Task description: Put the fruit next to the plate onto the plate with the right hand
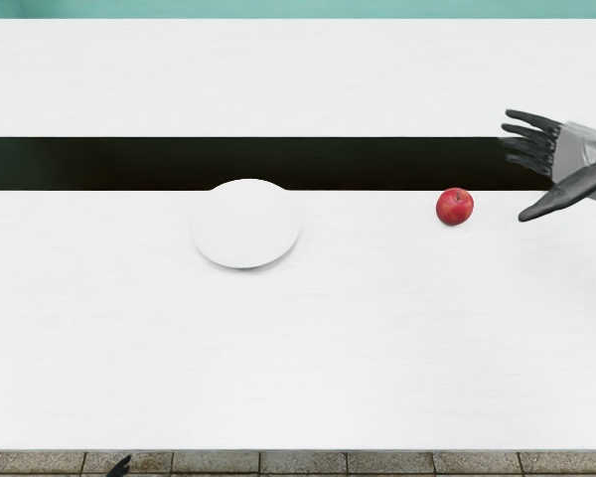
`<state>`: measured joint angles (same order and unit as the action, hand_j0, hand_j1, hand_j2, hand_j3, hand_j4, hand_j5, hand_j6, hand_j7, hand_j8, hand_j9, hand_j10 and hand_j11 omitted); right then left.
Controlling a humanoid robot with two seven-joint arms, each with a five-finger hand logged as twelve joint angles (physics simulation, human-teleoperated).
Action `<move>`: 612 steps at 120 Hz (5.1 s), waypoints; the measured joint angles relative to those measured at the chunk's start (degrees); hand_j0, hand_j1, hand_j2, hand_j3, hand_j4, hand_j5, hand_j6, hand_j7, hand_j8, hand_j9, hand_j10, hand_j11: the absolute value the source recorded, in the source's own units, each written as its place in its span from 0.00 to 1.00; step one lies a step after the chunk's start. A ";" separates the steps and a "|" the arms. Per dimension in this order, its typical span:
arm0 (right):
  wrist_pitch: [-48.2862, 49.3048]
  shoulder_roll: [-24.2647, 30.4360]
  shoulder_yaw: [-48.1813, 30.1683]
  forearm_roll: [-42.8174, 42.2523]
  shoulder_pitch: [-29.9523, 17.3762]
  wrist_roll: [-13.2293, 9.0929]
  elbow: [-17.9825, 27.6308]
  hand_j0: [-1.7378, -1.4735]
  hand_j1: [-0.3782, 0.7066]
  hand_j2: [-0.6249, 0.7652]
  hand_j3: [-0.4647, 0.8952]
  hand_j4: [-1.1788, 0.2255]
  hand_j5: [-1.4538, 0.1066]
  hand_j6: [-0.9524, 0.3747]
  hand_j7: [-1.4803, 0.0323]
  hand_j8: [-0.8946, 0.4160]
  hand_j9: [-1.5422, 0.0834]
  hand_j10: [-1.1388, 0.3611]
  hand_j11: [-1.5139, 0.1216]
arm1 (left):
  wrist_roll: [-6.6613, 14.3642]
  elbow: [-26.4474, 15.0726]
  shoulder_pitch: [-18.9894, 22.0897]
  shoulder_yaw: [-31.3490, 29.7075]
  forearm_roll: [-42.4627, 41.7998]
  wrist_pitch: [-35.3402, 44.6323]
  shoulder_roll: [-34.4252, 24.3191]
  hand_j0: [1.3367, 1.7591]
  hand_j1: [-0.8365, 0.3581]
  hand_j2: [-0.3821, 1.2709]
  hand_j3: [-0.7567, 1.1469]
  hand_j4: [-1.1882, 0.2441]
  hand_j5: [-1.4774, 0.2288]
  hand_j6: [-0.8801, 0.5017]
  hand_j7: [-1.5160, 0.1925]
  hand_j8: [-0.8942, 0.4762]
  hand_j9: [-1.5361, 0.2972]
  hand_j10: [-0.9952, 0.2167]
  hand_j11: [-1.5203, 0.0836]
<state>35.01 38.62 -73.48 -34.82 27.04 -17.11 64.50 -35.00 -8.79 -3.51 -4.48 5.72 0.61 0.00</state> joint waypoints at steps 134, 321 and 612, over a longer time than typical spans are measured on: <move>0.00 1.91 25.01 -14.02 30.99 -17.80 13.33 0.30 0.03 0.45 0.34 0.84 0.93 0.72 0.98 0.68 0.95 0.76 0.93 | 0.00 0.00 -3.79 -0.10 -0.01 0.00 0.00 0.76 0.98 0.23 0.40 0.82 0.86 0.63 0.88 0.64 0.83 0.81 0.94; -6.03 -7.60 30.17 -59.89 21.64 -17.89 22.72 0.30 0.12 0.44 0.34 0.78 0.86 0.65 0.91 0.62 0.88 0.70 0.86 | 0.00 -2.37 -3.17 -0.38 -0.01 0.00 0.00 0.76 0.98 0.23 0.40 0.82 0.86 0.63 0.88 0.64 0.83 0.81 0.94; -22.38 -18.10 29.49 -69.37 12.23 -17.91 7.15 0.36 0.66 0.50 0.34 0.34 0.51 0.50 0.46 0.46 0.52 0.48 0.48 | 0.00 -4.73 -3.69 -0.50 0.01 0.00 0.00 0.76 0.98 0.23 0.40 0.82 0.86 0.63 0.88 0.65 0.83 0.81 0.94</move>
<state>12.62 20.51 -44.00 -104.19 39.26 -35.02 71.65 -35.01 -13.53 -7.20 -4.97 5.73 0.62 0.00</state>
